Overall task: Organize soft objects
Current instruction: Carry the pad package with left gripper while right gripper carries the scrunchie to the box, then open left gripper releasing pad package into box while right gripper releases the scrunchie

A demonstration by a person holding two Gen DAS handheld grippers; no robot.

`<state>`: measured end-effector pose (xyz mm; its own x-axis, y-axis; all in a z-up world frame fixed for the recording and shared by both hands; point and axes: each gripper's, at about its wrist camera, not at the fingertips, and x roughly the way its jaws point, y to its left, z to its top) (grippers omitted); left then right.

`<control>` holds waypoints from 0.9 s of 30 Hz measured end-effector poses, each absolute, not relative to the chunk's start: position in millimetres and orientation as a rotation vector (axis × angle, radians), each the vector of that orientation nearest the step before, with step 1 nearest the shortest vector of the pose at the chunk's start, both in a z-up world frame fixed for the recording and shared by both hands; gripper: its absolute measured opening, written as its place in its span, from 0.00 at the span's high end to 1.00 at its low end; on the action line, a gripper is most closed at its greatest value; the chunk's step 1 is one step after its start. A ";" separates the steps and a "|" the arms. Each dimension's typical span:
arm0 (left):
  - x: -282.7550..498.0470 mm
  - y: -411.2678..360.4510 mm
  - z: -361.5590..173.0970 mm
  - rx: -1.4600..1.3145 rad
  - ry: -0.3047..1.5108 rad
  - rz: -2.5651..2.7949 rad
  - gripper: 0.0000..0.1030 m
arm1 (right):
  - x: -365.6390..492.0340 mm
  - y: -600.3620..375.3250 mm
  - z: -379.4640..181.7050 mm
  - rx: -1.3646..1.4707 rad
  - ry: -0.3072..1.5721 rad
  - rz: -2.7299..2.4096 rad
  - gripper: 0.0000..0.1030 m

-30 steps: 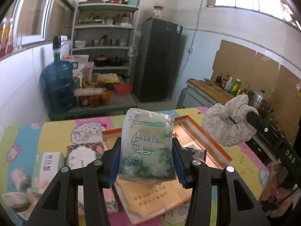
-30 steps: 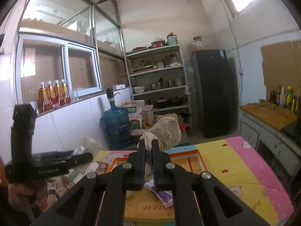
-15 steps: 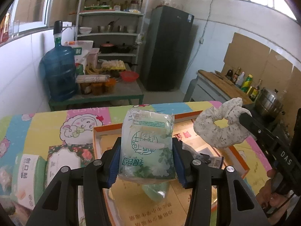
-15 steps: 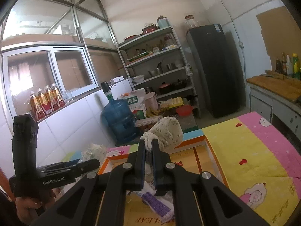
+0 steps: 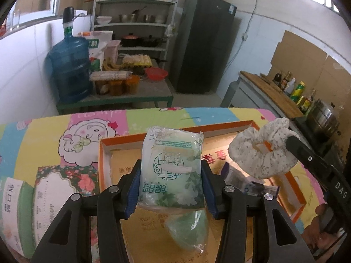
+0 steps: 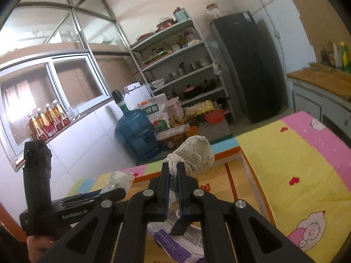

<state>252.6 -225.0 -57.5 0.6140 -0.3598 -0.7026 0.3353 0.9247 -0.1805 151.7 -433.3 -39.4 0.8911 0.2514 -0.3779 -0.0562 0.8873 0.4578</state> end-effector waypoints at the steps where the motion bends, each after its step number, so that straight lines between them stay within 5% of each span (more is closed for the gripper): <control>1: 253.3 -225.7 -58.9 -0.032 0.820 -0.399 0.50 | 153.4 -434.4 -42.5 0.465 0.458 0.166 0.94; 12: 262.2 -223.1 -70.8 -0.044 0.853 -0.397 0.41 | 157.5 -439.4 -56.0 0.489 0.512 0.103 0.88; 18: 255.7 -221.2 -64.3 -0.052 0.830 -0.399 0.40 | 152.8 -435.8 -52.4 0.444 0.492 0.055 0.48; 27: 226.9 -210.4 -28.4 -0.040 0.715 -0.422 0.40 | 146.5 -432.6 -47.4 0.412 0.456 0.043 0.47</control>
<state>226.9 -210.4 -28.4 0.6748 -0.3887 -0.6274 0.3615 0.9152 -0.1782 146.5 -432.6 -47.4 0.8983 0.1313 -0.4194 0.0510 0.9167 0.3962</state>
